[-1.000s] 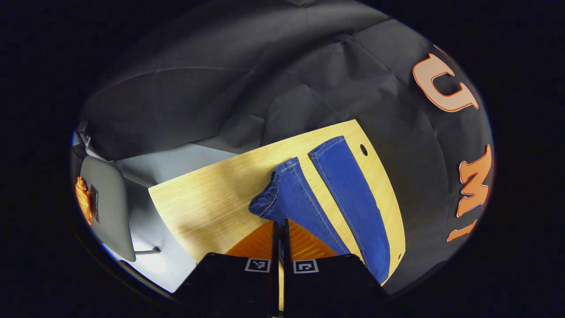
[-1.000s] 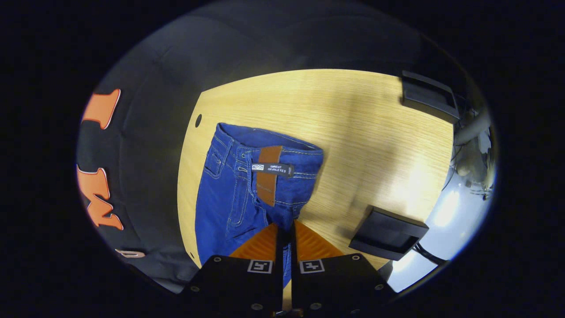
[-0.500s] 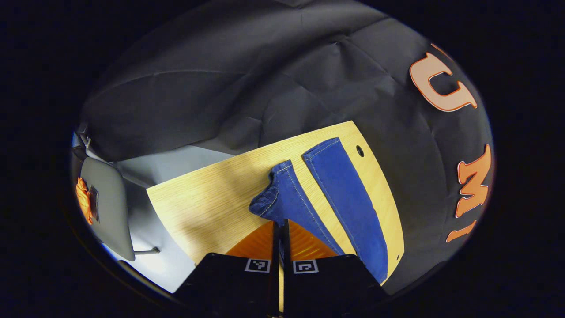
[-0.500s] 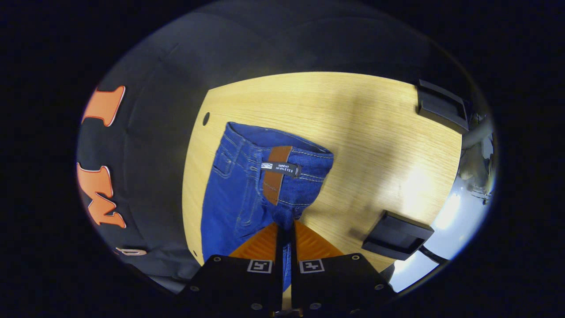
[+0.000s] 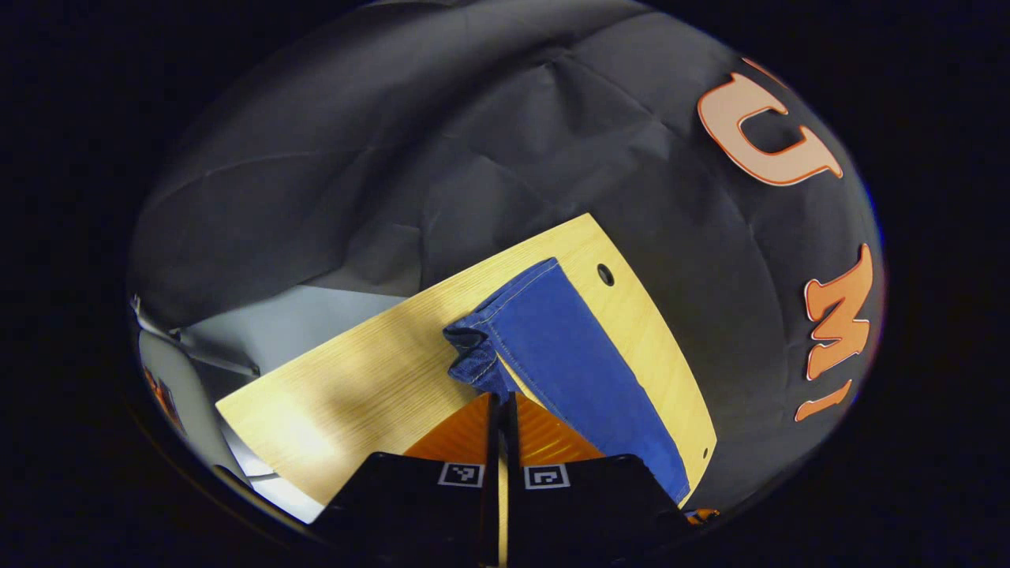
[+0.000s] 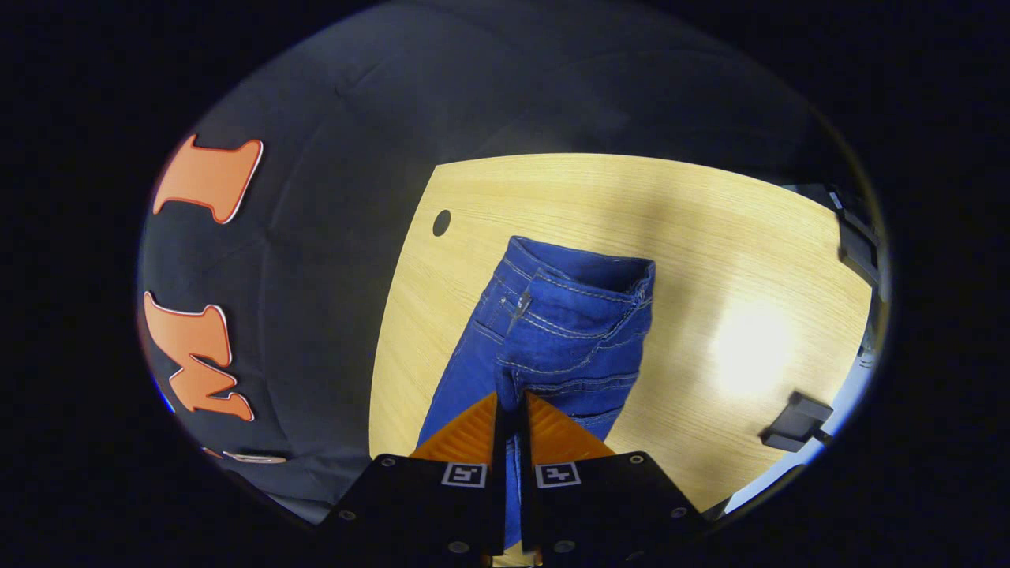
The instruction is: Grasp the waist and the cuffs of the jeans and fold them to make the two legs overlap; first hold the waist and fold one-third of the jeans toward the cuffs, then hold the cuffs and fold the remaining one-third in the same direction to finish folding.
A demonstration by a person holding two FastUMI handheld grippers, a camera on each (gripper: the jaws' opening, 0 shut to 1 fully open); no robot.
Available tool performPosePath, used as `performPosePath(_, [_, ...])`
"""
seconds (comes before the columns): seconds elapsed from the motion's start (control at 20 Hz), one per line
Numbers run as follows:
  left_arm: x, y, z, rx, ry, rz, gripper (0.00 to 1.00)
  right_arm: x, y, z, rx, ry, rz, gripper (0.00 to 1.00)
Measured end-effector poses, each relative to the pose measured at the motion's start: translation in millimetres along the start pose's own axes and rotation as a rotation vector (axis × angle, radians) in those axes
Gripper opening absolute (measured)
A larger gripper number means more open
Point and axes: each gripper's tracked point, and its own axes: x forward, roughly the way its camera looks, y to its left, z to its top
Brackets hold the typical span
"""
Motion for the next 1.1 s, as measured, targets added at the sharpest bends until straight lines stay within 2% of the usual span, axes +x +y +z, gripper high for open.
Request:
performPosePath(0.45, [47.0, -51.7, 58.4, 0.066, 0.024, 0.012, 0.04, 40.4, 38.5, 30.6, 0.034, -0.004, -0.022, 0.08])
performPosePath(0.8, [108.5, -76.6, 78.2, 0.163, 0.084, 0.080, 0.04, 80.1, 66.0, 42.4, 0.036, 0.022, -0.049, 0.08])
performPosePath(1.0, [131.8, -92.6, 87.3, 0.211, 0.085, 0.084, 0.04, 93.8, 75.4, 49.3, 0.051, 0.027, -0.072, 0.08])
performPosePath(1.1, [136.1, -101.9, 89.0, 0.274, 0.086, 0.089, 0.04, 98.9, 78.7, 48.5, 0.081, 0.030, -0.082, 0.08])
